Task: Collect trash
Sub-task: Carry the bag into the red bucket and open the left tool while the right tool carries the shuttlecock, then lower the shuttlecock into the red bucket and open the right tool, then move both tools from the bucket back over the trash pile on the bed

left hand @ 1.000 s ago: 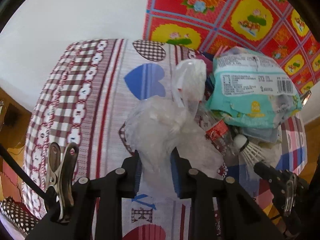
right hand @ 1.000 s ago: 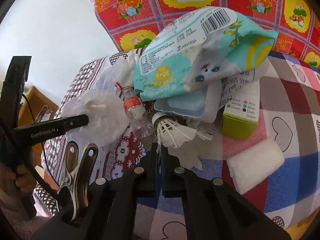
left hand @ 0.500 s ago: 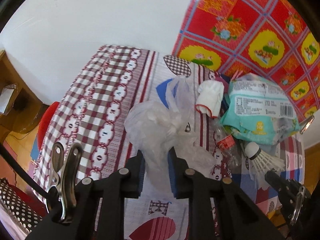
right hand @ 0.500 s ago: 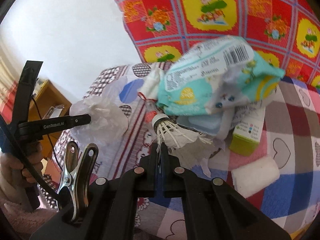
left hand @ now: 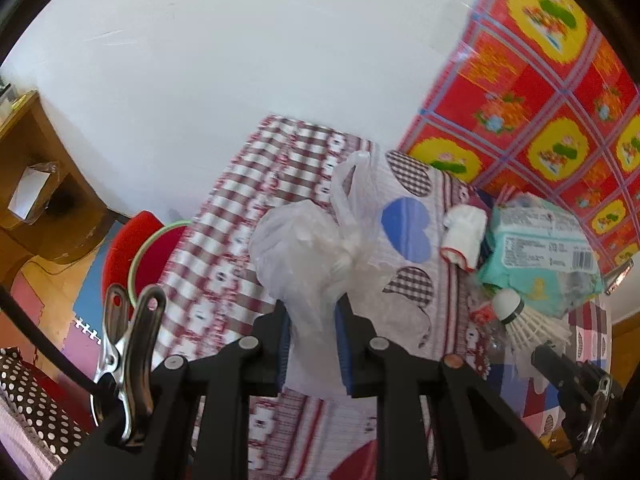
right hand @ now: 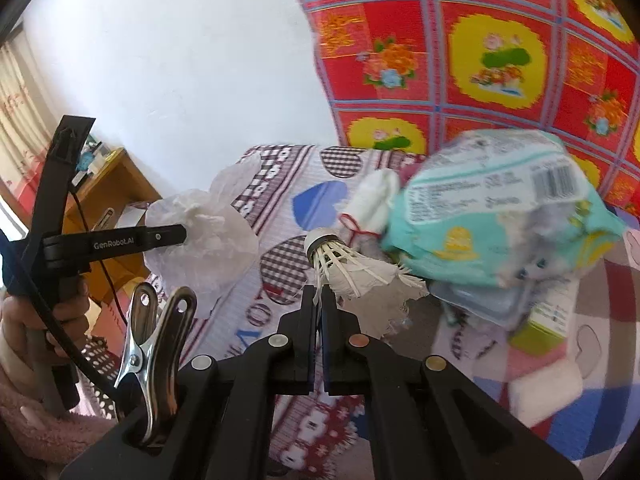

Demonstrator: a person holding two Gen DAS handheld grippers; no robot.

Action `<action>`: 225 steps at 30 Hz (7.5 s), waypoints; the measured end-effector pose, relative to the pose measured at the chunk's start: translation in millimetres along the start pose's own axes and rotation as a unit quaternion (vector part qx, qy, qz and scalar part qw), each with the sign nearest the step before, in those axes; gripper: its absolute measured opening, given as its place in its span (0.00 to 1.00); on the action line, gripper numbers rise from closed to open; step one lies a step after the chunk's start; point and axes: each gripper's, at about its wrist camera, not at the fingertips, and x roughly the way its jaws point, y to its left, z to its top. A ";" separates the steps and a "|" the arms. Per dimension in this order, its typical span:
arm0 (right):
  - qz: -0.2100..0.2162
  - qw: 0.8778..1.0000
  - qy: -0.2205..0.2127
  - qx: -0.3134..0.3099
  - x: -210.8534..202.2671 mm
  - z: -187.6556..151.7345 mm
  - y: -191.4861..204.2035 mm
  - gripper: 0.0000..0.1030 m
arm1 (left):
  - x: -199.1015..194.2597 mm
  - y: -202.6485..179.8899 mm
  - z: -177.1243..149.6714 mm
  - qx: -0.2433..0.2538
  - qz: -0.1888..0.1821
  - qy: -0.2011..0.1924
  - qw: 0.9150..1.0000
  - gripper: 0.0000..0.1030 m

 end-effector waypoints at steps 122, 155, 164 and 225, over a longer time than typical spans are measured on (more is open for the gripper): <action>0.088 0.957 0.155 -0.228 289.0 84.9 332.6 0.03 | 103.2 326.3 -16.1 -0.181 0.062 0.063 0.979 0.40; 0.082 0.969 0.144 -0.185 278.6 84.1 336.6 0.21 | 69.3 313.2 -13.9 -0.163 0.060 0.050 0.984 0.40; 0.106 0.974 0.118 -0.159 232.0 84.4 334.5 0.22 | 25.3 297.2 -14.4 -0.145 0.070 0.033 0.986 0.40; 0.057 0.998 0.006 -0.015 9.9 -8.0 150.3 0.22 | -71.2 36.6 -71.9 0.101 -0.044 0.038 0.993 0.40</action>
